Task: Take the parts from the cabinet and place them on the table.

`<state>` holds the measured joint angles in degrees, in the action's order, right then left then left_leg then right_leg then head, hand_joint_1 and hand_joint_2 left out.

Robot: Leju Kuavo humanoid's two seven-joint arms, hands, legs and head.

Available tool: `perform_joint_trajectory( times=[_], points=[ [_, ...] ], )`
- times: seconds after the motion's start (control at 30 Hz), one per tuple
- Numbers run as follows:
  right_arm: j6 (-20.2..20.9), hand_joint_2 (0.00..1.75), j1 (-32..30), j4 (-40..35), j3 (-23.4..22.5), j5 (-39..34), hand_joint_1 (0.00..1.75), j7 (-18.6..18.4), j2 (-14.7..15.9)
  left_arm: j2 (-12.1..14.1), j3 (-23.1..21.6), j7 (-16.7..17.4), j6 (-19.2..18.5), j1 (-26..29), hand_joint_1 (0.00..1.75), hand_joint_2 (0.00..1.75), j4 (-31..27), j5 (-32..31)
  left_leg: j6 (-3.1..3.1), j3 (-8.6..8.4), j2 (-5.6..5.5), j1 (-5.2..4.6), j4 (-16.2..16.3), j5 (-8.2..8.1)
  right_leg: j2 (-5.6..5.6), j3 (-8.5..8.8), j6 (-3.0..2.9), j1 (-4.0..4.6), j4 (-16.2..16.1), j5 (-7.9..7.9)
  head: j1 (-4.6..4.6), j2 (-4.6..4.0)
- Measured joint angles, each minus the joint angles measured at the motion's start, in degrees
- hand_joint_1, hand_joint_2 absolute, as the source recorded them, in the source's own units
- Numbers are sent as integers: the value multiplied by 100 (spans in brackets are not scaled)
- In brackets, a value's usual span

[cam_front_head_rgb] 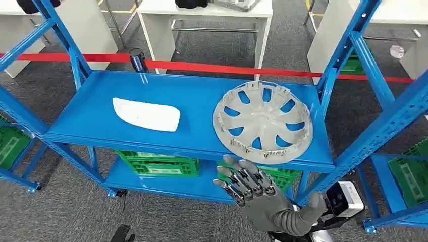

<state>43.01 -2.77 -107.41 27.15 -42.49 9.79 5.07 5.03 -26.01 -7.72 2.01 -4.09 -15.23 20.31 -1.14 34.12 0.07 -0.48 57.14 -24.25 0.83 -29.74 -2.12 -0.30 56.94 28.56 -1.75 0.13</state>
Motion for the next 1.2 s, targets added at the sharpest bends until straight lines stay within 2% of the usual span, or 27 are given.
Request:
perform_joint_trajectory(
  times=[0.07,0.1,0.13,0.2,0.27,0.3,0.33,0.37,0.4,0.43,0.5,0.57,0.63,0.67,0.7,0.77,0.8,0.83,0.87,0.93,0.97,1.0,1.03,1.1,1.13,1.17,1.2],
  points=[
    [0,0,1,0,11,17,0,0,-4,13,0,4,2,5,0,0,2,4,-26,8,-5,-16,-12,-14,-6,10,41,-10,-43,6,0,0],
    [0,0,10,-4,15,17,0,2,-9,13,0,4,11,4,0,0,0,9,-43,-93,-7,0,-137,8,-9,61,85,32,-97,18,-2,0],
    [-2,0,10,-7,15,17,0,2,0,7,0,2,13,12,0,0,0,9,-39,-189,-5,55,-245,62,-24,20,78,21,8,71,13,0],
    [-35,0,59,-4,24,6,0,2,2,-6,0,2,15,8,0,0,0,11,-74,-239,-8,56,-296,66,-31,-362,52,13,727,361,35,0],
    [-53,0,36,11,33,-5,0,2,15,-20,0,4,20,13,0,0,2,20,-91,-236,-15,46,-288,36,-31,-934,64,-18,1645,639,31,0],
    [-59,0,33,20,37,-11,0,2,20,-20,0,4,26,16,0,0,2,20,-84,-239,-21,48,-279,18,-32,-1077,113,-21,1795,611,33,0],
    [-63,0,35,24,39,-13,0,2,24,-24,0,2,33,18,0,0,2,20,-71,-254,-29,52,-265,-5,-34,-1053,185,-36,1615,452,35,0],
    [-63,0,39,24,42,-13,0,2,26,-31,0,4,33,18,0,0,2,20,-50,-274,-42,56,-248,-34,-38,-889,260,-58,1208,218,35,0],
    [-63,175,43,24,44,-18,0,2,26,-37,0,2,31,18,0,0,2,20,-23,-297,-48,60,-214,-70,-48,-646,322,-81,648,-42,35,0],
    [-66,175,48,22,48,-22,0,4,26,-41,0,4,33,18,0,0,2,20,9,-304,-52,60,-163,-118,-71,-402,357,-103,122,-252,35,0],
    [-83,175,49,22,55,-37,0,17,26,-24,0,4,33,18,0,0,2,22,82,-275,-53,11,-75,-205,-64,-366,187,-72,90,-253,28,0],
    [-87,175,32,22,55,-44,0,20,28,-30,0,4,33,26,0,0,2,24,102,-274,-44,27,-76,-208,-52,-381,117,-49,103,-240,31,0],
    [-87,175,21,22,55,-44,0,20,28,-26,0,4,33,28,0,0,2,24,150,-226,-43,54,-2,-276,-43,-353,82,-112,84,-247,26,0],
    [-87,175,16,22,55,-44,0,20,28,-28,0,4,31,26,0,0,2,24,188,-143,-38,60,237,-436,-45,-332,44,-114,84,-232,6,0],
    [-85,175,18,22,55,-44,0,20,31,-22,0,4,31,25,0,0,2,24,220,48,-37,74,642,-639,-45,-328,21,-109,84,-228,7,0],
    [-85,175,13,39,55,-39,0,15,42,-17,0,4,31,34,0,0,4,32,256,560,-37,95,1625,-1021,-45,-332,11,-93,86,-220,4,0],
    [-87,175,15,50,57,-20,0,-6,50,-17,0,4,29,36,0,0,7,59,256,711,-37,102,1866,-1045,-44,-331,5,-87,87,-216,2,0],
    [-115,175,15,57,57,10,0,-35,50,-20,0,4,28,38,0,0,9,65,246,719,-37,104,1822,-943,-42,-321,4,-80,87,-214,2,0],
    [-192,175,21,59,59,80,0,-92,52,-20,0,-2,24,38,0,0,9,79,220,575,-37,104,1448,-681,-34,-306,-3,-70,87,-208,2,0],
    [-407,175,38,59,59,381,0,-136,52,-13,0,-22,17,37,0,0,9,116,119,45,-38,83,320,-132,-17,-276,8,-47,81,-197,2,0],
    [-586,175,55,57,57,733,0,-114,50,-2,2,-35,13,35,0,0,11,129,63,-113,-37,54,-10,-130,-15,-274,12,-58,75,-196,9,0],
    [-820,175,73,57,55,1210,0,-49,57,2,0,-50,6,42,0,0,15,142,34,-106,-18,28,-26,-141,-14,-289,38,-15,63,-199,13,0],
    [-1093,175,81,57,48,1681,0,54,63,4,2,-85,7,40,0,0,15,170,21,-92,-18,1,-26,-145,-16,-299,66,-60,58,-199,-16,0],
    [-1884,175,144,50,57,3130,0,316,78,9,7,-111,31,77,0,0,28,221,-20,-99,-20,-13,-66,-128,-16,-274,137,-56,4,-219,-13,0],
    [-2198,175,175,30,57,3668,0,385,92,4,9,-125,35,87,0,0,31,232,-41,-223,-16,58,-226,-31,-21,-303,153,-18,27,-200,-11,0],
    [-2503,175,218,28,57,4157,0,426,122,-24,7,-140,35,94,0,0,31,232,-58,-263,-11,51,-275,-10,-34,-362,145,-16,183,-112,11,0],
    [-2707,175,299,26,59,4493,0,426,136,-30,7,-142,39,92,0,0,31,225,-78,-268,-8,53,-282,5,-34,-521,113,-18,522,60,13,0]
  ],
)
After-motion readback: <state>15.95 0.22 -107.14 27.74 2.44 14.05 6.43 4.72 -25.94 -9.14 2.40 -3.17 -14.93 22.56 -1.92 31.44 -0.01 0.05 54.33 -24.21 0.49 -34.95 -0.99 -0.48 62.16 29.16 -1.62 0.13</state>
